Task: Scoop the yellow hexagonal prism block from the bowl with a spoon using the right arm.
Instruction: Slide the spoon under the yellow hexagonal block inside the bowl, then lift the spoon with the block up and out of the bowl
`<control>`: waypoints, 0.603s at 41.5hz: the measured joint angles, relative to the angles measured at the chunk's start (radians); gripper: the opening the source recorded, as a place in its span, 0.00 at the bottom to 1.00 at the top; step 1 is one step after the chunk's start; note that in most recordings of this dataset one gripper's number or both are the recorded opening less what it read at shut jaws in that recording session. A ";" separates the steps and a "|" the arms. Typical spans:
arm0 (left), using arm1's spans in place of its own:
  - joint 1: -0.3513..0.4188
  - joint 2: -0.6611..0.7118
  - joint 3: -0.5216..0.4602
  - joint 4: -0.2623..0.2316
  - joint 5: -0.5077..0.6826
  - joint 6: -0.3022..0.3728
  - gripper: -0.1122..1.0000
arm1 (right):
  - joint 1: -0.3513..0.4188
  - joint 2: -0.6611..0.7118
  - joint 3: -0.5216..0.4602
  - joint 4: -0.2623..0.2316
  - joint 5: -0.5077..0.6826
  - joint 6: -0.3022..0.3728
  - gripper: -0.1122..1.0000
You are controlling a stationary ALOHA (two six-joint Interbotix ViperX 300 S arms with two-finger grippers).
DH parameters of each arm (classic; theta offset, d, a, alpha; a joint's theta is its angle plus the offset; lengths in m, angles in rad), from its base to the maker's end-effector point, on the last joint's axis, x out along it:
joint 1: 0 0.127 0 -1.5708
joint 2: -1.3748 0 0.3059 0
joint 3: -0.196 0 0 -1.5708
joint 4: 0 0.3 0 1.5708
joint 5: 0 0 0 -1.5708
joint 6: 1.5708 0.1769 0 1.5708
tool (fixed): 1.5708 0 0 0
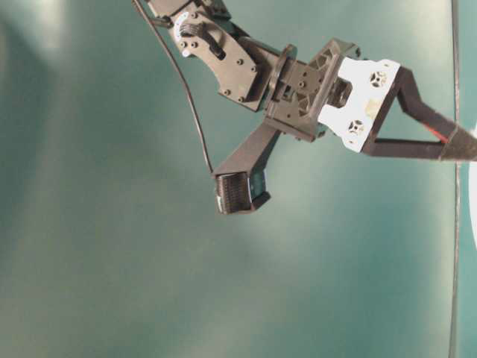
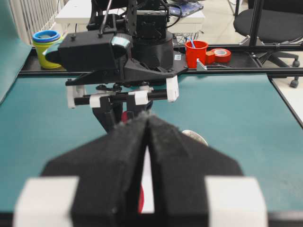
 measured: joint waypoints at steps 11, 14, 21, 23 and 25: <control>0.000 0.000 0.000 0.000 0.000 0.000 0.11 | 0.000 -0.002 0.000 0.002 -0.038 0.000 0.30; 0.000 0.000 0.000 0.000 0.000 0.000 0.11 | 0.000 -0.011 0.000 0.002 -0.049 0.000 0.30; 0.000 0.000 0.000 0.000 0.000 0.000 0.11 | 0.000 -0.048 0.000 0.002 -0.069 0.000 0.30; 0.000 0.000 0.000 0.000 0.000 0.000 0.11 | 0.002 -0.060 0.006 0.002 -0.078 0.000 0.30; 0.000 0.000 0.000 0.000 0.000 0.000 0.11 | 0.005 -0.075 0.012 0.002 -0.091 0.003 0.30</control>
